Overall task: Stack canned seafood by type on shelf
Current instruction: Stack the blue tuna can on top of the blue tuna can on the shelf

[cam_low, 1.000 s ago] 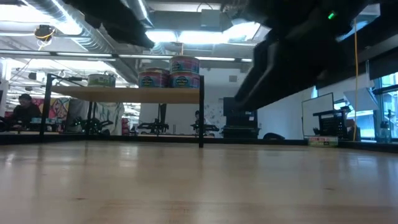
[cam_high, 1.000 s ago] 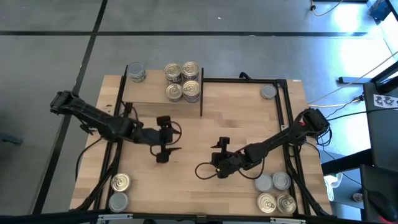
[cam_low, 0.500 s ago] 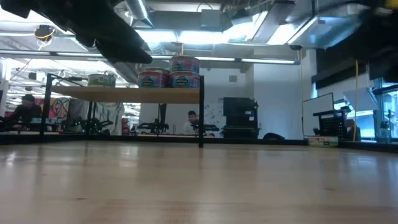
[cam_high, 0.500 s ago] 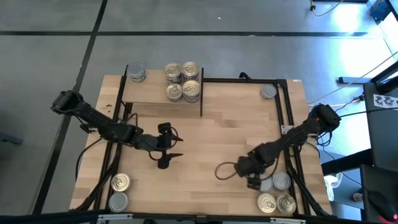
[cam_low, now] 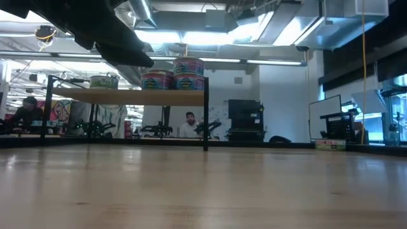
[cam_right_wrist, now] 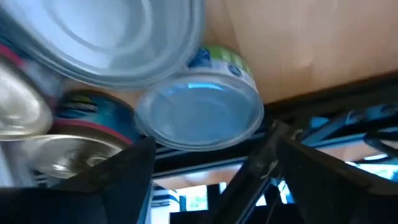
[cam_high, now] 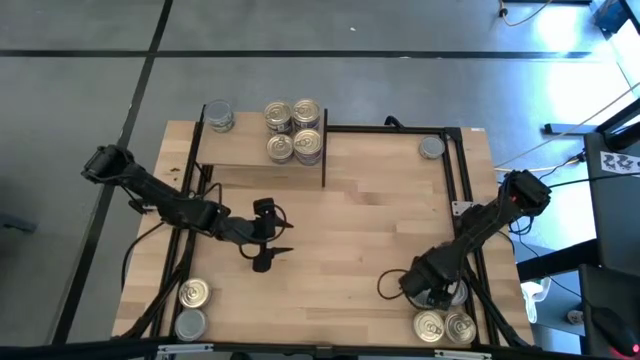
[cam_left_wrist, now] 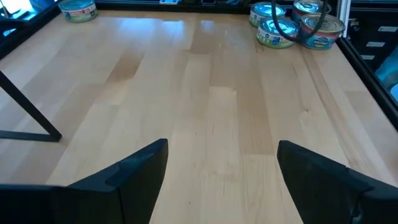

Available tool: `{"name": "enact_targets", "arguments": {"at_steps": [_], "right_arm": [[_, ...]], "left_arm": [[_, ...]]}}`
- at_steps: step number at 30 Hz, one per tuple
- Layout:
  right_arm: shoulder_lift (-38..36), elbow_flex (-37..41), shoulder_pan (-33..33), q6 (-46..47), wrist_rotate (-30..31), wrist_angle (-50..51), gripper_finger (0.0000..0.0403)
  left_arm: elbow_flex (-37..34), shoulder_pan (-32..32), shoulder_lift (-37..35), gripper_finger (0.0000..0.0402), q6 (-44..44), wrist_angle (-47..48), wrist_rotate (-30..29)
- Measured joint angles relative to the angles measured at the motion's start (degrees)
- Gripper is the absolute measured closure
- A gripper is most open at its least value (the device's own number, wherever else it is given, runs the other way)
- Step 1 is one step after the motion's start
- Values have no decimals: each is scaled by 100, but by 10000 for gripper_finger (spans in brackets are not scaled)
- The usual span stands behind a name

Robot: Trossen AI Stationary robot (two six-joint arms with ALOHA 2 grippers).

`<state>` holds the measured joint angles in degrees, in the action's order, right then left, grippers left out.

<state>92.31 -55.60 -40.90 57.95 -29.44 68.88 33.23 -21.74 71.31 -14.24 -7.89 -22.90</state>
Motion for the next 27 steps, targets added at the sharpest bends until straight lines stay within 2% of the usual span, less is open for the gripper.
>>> {"name": "enact_targets", "arguments": {"at_steps": [4, 6, 10, 12, 15, 17, 23, 27], "right_arm": [[4, 64, -169, 218, -325, -43, 72], [4, 21, -151, 475, -812, -218, 72], [4, -160, -147, 1781, -1924, -1240, 72], [4, -236, -151, 2334, -1911, -2073, 72], [89, -235, -150, 2968, -1226, -3129, 72], [267, -235, -145, 3159, -1005, -3556, 72], [803, -229, -155, 3308, -1593, -4000, 72], [932, -227, -91, 3049, -1545, -4038, 72]], "left_arm": [[0, 0, 0, 101, 2, 1, 0], [0, 0, 0, 101, 0, 27, 0], [0, 0, -1, 101, -106, 104, 0], [0, 0, -1, 101, -110, 120, 0], [0, 0, -2, 101, -111, 136, 0], [0, 0, -2, 101, -107, 137, -2], [0, 0, -2, 101, -105, 143, -2], [0, 0, -2, 101, -83, 145, -2]]}}
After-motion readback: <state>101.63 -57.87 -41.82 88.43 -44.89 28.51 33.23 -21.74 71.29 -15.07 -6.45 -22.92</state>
